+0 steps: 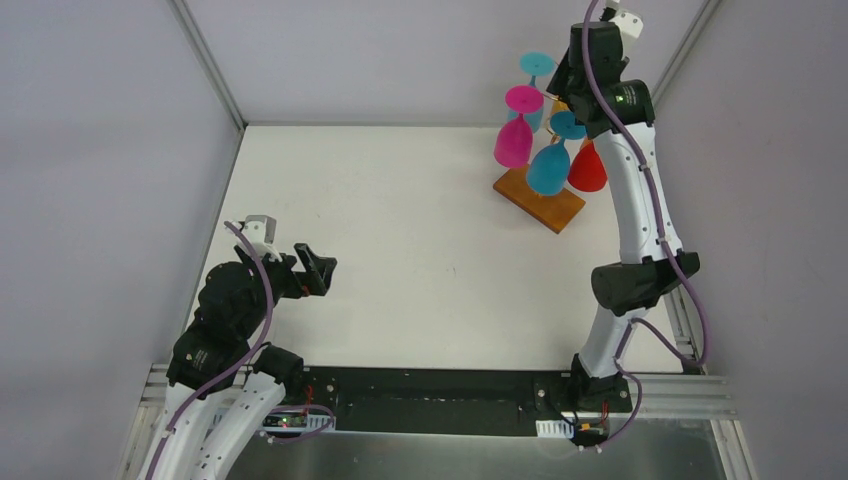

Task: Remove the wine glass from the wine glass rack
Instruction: Pick up the wine rack from the center of the board.

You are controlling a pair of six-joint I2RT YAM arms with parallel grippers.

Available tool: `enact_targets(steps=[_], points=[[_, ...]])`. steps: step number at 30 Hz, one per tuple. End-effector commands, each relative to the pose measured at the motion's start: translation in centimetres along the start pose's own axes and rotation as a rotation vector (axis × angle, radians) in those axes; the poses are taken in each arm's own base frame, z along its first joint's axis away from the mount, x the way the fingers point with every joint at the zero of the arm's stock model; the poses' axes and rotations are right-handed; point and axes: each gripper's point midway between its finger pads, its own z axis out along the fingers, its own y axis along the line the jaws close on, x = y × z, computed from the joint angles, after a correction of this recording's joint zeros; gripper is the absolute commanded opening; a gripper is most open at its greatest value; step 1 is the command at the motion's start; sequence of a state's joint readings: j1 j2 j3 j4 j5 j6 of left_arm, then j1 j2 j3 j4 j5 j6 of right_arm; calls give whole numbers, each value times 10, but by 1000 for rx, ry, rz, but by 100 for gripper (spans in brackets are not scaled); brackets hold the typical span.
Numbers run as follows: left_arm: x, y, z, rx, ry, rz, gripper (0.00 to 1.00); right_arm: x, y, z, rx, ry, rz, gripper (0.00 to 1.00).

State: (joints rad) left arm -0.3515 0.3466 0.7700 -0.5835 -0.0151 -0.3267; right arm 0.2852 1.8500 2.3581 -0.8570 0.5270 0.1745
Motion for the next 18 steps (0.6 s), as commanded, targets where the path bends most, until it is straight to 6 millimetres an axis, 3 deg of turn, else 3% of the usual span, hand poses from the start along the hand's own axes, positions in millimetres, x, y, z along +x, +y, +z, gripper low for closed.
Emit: enact_targets(steps=[1,18], points=[[-2,-1,1,4,-3,-2,99,-17,-2,4,35,-71,8,52],[-1,-1,3,4,11,-8,99,-4,-9,30,103,-57,0,43]])
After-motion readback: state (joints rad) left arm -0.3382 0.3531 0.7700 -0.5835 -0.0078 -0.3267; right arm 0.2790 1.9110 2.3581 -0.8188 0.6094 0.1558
